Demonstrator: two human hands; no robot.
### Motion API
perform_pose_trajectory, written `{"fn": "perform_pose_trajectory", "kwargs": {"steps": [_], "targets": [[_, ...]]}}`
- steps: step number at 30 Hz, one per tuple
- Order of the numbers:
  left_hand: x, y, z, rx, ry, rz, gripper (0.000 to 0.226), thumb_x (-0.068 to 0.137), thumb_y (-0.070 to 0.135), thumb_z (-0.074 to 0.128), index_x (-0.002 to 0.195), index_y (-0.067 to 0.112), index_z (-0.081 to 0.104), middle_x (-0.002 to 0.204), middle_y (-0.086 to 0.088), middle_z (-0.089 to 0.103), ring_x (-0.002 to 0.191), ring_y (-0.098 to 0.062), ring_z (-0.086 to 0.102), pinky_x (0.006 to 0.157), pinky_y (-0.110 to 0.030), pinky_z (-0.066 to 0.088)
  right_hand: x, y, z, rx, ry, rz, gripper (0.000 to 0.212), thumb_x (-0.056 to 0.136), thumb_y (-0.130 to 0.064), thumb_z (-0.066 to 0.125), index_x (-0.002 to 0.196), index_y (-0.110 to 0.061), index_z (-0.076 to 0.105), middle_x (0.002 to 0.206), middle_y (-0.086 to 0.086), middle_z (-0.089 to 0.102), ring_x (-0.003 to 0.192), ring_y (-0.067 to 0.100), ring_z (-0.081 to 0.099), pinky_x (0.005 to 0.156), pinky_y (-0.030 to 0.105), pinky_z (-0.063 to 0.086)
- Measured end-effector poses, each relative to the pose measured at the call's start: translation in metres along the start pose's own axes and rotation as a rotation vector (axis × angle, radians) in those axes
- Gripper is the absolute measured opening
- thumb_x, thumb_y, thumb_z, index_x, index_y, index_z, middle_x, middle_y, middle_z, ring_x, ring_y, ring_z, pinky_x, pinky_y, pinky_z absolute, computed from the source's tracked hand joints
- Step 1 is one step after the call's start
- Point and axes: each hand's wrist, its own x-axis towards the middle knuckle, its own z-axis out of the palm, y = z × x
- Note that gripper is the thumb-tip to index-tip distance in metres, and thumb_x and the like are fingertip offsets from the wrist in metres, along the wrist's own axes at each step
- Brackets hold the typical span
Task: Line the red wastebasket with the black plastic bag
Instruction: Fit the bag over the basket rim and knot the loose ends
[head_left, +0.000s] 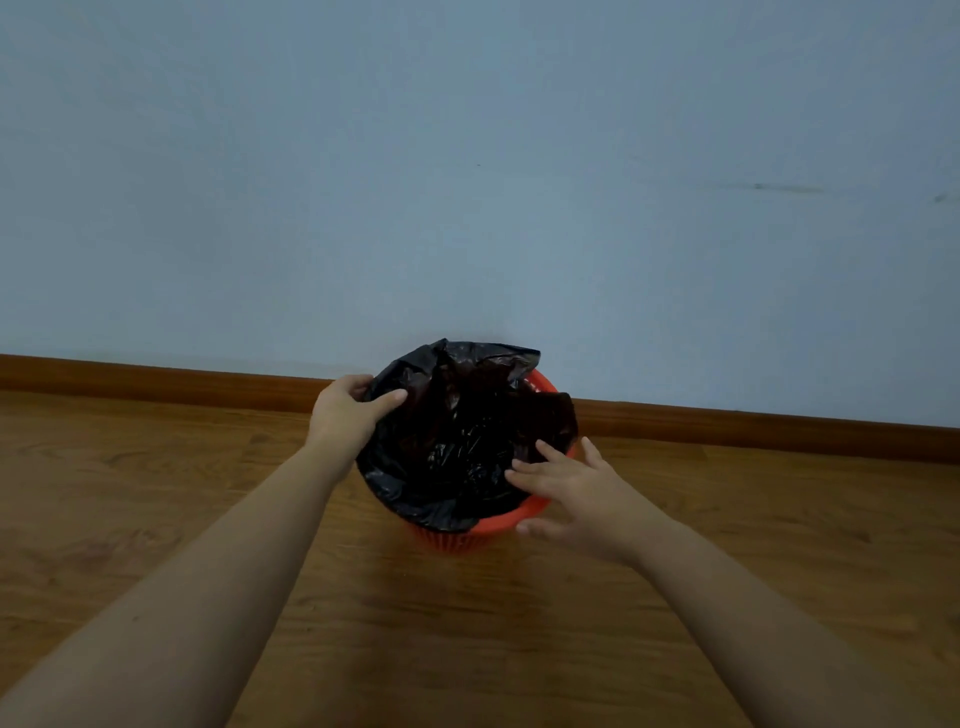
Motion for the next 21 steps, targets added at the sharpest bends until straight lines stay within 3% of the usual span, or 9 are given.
{"fn": "perform_pose_trajectory", "kwargs": {"steps": [3,5,8,10,12,17,21], "targets": [[-0.007,0.002,-0.002,0.344,0.017,0.177,0.066,0.079,0.037,0.066,0.133,0.011,0.038,0.136,-0.013,0.043,0.123,-0.029,0.041,0.099,-0.045,0.04,0.01,-0.006,0.005,-0.05,0.06,-0.02,0.057,0.089,-0.049,0.043,0.139,-0.027,0.028,0.149,-0.007,0.029,0.14,0.012,0.004,0.104,0.045,-0.017],[-0.02,0.006,-0.002,0.53,0.067,0.416,0.057,0.081,0.036,0.063,0.129,0.013,0.044,0.132,-0.01,0.045,0.123,-0.025,0.039,0.101,-0.042,0.037,0.018,-0.012,0.008,-0.065,0.088,-0.028,0.055,0.09,-0.048,0.041,0.139,-0.025,0.029,0.149,-0.006,0.03,0.14,0.013,0.007,0.105,0.044,-0.017],[-0.04,0.011,0.0,0.658,-0.162,0.674,0.034,0.081,0.038,0.061,0.109,0.019,0.061,0.115,0.002,0.056,0.11,-0.013,0.048,0.096,-0.031,0.039,0.031,-0.024,0.011,-0.068,0.119,-0.035,0.053,0.091,-0.047,0.04,0.138,-0.023,0.031,0.147,-0.003,0.034,0.14,0.016,0.012,0.109,0.046,-0.011],[-0.049,0.011,-0.001,0.737,-0.357,0.675,0.033,0.079,0.044,0.061,0.104,0.022,0.064,0.107,0.006,0.059,0.104,-0.009,0.05,0.094,-0.03,0.043,0.037,-0.03,0.012,-0.052,0.134,-0.026,0.052,0.092,-0.045,0.041,0.138,-0.022,0.032,0.146,-0.001,0.036,0.139,0.017,0.015,0.111,0.047,-0.006],[-0.052,0.008,-0.006,0.831,-0.438,0.66,0.039,0.077,0.05,0.061,0.106,0.024,0.062,0.109,0.008,0.058,0.105,-0.008,0.048,0.092,-0.028,0.043,0.041,-0.034,0.012,-0.035,0.144,-0.015,0.053,0.091,-0.044,0.043,0.138,-0.021,0.032,0.145,0.0,0.038,0.139,0.017,0.018,0.112,0.046,-0.003],[-0.052,-0.002,-0.023,0.917,-0.419,0.673,0.03,0.078,0.038,0.066,0.104,0.023,0.064,0.108,0.007,0.06,0.102,-0.01,0.051,0.088,-0.027,0.045,0.044,-0.038,0.013,-0.009,0.152,-0.009,0.054,0.09,-0.043,0.046,0.137,-0.02,0.033,0.145,0.0,0.038,0.138,0.016,0.019,0.112,0.043,-0.003],[-0.053,-0.004,-0.03,0.773,-0.371,0.613,0.01,0.082,0.018,0.064,0.091,0.02,0.068,0.093,0.008,0.059,0.092,-0.01,0.056,0.083,-0.026,0.048,0.044,-0.038,0.012,0.0,0.154,0.005,0.056,0.089,-0.045,0.047,0.137,-0.02,0.033,0.145,-0.001,0.038,0.138,0.015,0.019,0.112,0.043,-0.003]]}}
